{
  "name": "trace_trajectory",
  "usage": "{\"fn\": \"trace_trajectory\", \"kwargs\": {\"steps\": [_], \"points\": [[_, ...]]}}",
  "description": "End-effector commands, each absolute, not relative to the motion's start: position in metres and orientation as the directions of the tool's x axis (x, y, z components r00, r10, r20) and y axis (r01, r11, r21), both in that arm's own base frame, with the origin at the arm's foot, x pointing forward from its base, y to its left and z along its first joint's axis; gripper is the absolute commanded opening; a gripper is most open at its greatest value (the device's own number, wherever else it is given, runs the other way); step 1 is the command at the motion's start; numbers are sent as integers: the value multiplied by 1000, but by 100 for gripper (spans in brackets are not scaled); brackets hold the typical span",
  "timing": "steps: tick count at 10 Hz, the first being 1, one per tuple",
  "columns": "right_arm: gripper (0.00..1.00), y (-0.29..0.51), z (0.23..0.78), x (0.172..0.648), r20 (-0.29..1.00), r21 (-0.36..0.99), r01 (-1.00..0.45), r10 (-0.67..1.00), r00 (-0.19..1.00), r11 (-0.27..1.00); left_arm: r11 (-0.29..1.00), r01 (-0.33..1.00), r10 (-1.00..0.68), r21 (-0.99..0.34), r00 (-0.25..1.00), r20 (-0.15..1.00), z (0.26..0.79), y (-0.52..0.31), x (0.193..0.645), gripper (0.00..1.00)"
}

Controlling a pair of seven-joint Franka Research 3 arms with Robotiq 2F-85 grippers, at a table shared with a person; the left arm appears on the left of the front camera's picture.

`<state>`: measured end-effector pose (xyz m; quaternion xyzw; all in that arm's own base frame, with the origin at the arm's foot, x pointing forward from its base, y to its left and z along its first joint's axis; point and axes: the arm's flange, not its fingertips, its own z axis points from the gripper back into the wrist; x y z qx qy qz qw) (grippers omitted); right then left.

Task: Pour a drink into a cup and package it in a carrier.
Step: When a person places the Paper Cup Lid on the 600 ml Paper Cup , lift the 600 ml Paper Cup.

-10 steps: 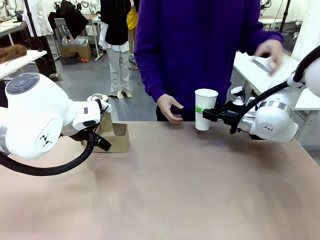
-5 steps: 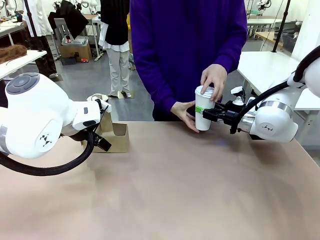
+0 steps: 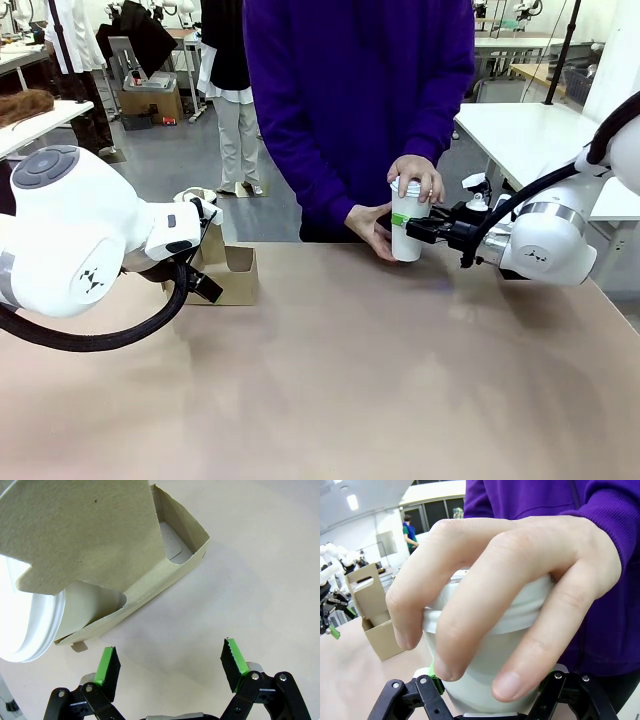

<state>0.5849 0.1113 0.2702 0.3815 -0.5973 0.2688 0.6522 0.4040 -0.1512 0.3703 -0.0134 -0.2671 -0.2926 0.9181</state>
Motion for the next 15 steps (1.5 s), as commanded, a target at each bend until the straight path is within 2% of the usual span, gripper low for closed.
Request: {"fn": "trace_trajectory", "kwargs": {"steps": [1, 15], "points": [[80, 116, 275, 584, 983, 183, -807, -119, 139, 562, 828, 545, -530, 131, 686, 499, 371, -151, 404, 100], [80, 116, 275, 584, 983, 183, -807, -119, 139, 562, 828, 545, -530, 131, 686, 499, 371, -151, 404, 100]]}}
